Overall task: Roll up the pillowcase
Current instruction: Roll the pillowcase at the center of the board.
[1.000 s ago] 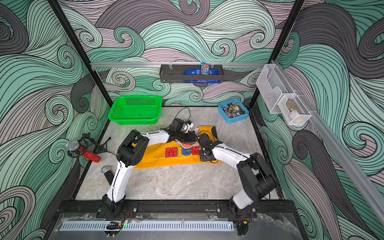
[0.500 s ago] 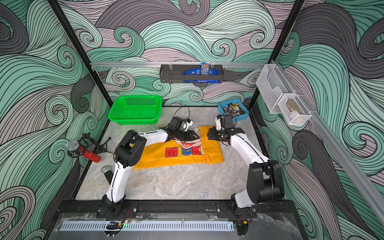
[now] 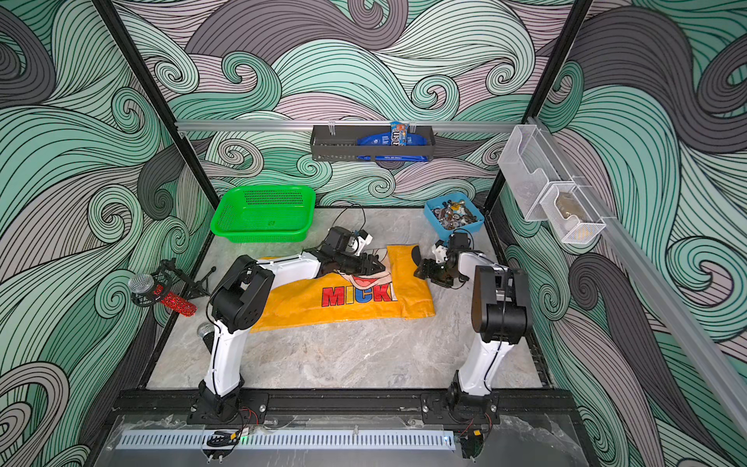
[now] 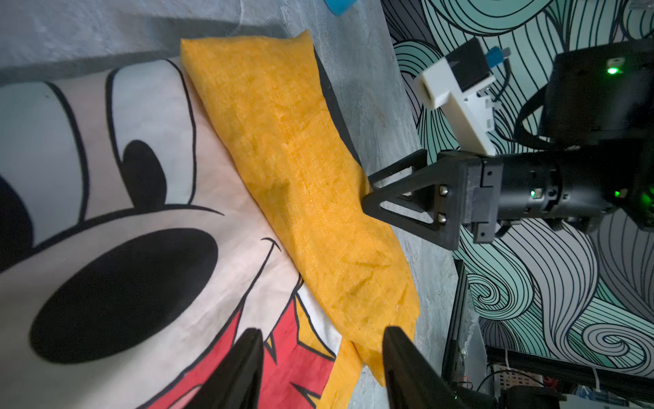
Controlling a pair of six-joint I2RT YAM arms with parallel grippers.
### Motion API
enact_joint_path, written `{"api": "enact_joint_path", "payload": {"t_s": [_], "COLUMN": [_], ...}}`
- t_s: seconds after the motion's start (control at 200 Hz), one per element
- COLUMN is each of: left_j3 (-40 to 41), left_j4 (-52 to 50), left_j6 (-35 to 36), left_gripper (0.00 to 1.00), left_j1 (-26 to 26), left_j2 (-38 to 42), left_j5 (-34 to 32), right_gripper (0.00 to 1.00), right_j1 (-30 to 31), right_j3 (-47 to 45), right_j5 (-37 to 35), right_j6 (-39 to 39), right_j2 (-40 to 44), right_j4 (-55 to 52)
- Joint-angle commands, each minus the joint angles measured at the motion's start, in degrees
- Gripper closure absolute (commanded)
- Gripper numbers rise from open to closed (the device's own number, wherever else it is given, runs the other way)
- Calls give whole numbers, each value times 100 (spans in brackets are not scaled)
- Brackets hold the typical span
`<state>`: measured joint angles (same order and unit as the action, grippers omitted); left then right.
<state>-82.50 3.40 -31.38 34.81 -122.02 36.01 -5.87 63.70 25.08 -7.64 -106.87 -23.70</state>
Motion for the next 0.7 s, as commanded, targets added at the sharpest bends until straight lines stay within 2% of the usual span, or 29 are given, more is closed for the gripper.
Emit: {"api": "enact_joint_path", "payload": {"t_s": [0.0,0.185,0.305,0.505,0.595,0.695], "left_j3": [108,155,155,181,196,215], "left_j4": [-32,-98,-188,-284,-313,-339], "left_j6": [146,167,209,276,286,284], "left_gripper": [43,42,42,42,42,42], "left_j1": [-51,-70,-84,-114,-120,-119], "left_j2": [256,295,322,387,407,415], "left_j5": [-24,2,-5,-28,-24,-20], "right_gripper": [24,31,39,76,85,100], "right_j1": [-20,5,25,33,33,29], "right_j3": [8,-224,-296,-306,-370,-461], "right_j5": [749,1499,1698,1825,1691,1419], "right_j6": [-4,-196,-235,-367,-402,-452], "right_j2": [-186,-376,-411,-211,-2,240], "right_j4": [228,572,705,895,898,884]}}
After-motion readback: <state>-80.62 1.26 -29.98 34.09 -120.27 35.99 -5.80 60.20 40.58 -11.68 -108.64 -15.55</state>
